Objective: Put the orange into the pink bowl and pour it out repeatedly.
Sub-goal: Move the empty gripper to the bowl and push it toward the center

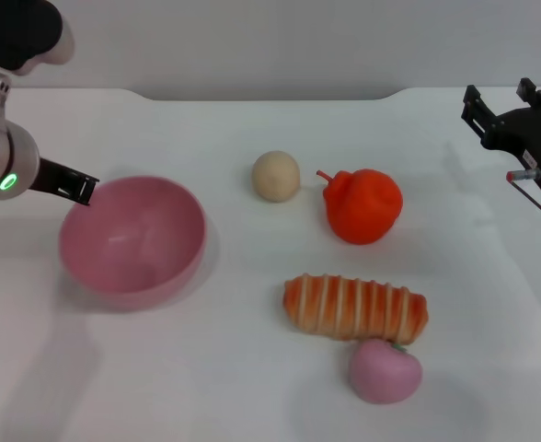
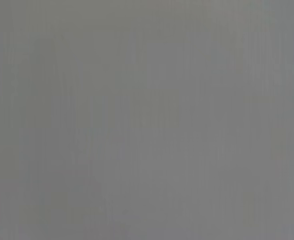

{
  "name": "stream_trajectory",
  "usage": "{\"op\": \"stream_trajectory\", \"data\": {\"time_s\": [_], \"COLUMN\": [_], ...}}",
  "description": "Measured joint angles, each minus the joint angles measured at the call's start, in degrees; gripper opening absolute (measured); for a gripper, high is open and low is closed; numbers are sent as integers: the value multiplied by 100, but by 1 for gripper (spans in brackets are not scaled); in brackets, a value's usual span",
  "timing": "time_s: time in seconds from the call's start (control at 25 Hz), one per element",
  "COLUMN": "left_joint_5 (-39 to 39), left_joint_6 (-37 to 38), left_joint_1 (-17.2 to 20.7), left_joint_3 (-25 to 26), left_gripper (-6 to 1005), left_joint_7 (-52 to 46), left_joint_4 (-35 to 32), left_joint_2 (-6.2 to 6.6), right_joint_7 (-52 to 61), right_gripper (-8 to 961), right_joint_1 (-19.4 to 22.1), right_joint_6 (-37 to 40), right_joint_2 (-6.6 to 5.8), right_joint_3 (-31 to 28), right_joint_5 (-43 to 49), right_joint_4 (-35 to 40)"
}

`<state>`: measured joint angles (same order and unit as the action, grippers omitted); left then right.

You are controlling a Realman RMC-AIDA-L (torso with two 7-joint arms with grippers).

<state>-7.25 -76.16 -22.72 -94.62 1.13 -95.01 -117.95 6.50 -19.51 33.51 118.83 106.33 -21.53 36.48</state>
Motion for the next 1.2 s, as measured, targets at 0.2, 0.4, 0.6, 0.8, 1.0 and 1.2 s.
{"op": "stream_trajectory", "data": {"time_s": [0.2,0.4,0.6,0.8,1.0,1.2], "left_joint_5": [-142,-100,-93,-91,-86,-82], "left_joint_6": [-119,-118,-101,-122,-309,-380], "left_joint_1": [1,101,103,98,70,66], "left_joint_3": [188,70,26,11,12,37], "left_gripper": [97,123,149,258,443,662], "left_joint_7": [-9,-29,-31,-32,-105,-166], "left_joint_4": [2,-157,-152,-155,-118,12], "left_joint_2": [-5,-10,-9,-9,-8,-9], "right_joint_7": [0,0,0,0,0,0], "right_gripper": [754,754,754,754,754,754], "right_joint_1": [0,0,-5,1,15,25], "right_joint_6": [-3,-3,-3,-3,-3,-2], "right_joint_2": [0,0,0,0,4,9], "right_joint_3": [0,4,49,60,71,81], "right_joint_5": [-1,0,0,1,5,9], "right_joint_4": [-1,4,29,33,35,35]}}
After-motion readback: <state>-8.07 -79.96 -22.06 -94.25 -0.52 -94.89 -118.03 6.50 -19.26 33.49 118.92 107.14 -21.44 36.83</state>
